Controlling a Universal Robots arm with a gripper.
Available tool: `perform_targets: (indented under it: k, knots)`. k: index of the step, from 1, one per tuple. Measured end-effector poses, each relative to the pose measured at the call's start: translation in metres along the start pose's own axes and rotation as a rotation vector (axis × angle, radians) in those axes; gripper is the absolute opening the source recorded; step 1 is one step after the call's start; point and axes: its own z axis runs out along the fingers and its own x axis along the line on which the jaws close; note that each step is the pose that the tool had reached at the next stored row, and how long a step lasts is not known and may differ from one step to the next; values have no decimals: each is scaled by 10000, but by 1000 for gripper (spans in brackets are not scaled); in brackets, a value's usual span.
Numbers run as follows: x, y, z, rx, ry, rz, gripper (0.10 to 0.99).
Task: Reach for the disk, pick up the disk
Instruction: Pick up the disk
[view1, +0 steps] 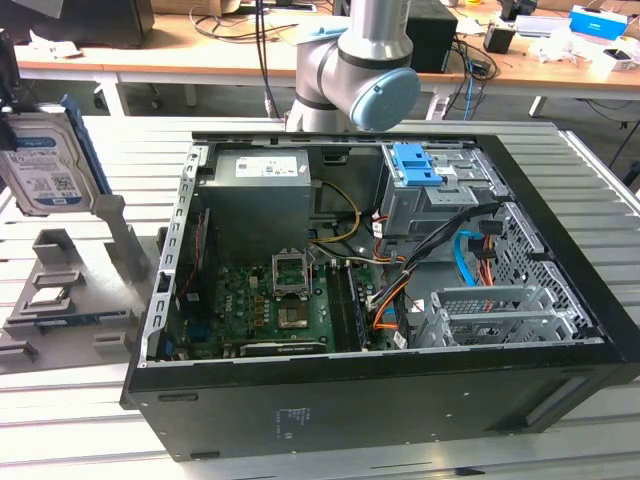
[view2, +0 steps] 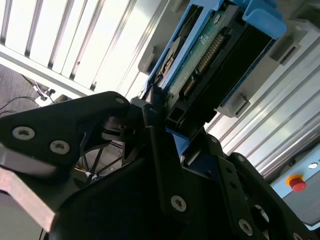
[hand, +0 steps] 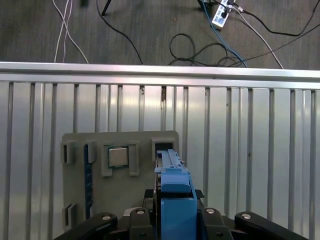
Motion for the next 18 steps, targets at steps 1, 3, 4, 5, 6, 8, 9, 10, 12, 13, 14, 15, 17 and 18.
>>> perform_targets:
  k: [1, 3, 4, 5, 6, 8, 9, 10, 12, 13, 14, 15, 17, 18]
  knots:
    - [0, 1, -21, 0, 0, 0, 365]
    - [-1, 2, -70, -1, 0, 0, 365]
    - [-1, 2, -106, 0, 0, 0, 365]
    - [-1, 3, -130, 0, 0, 0, 365]
    - [-2, 3, -154, 0, 0, 0, 365]
    - [-3, 5, -227, -1, 0, 0, 365]
    - [-4, 5, -270, -1, 0, 0, 365]
    - [-4, 6, -292, -1, 0, 0, 365]
    - [-5, 7, -345, -1, 0, 1, 365]
    - [-5, 7, -371, -1, 0, 0, 365]
    - [-6, 7, -393, -1, 0, 0, 365]
    - [-6, 7, -423, -2, 0, 0, 365]
    - [-7, 8, -468, -2, 0, 0, 365]
    - [-8, 8, -491, -3, 0, 0, 365]
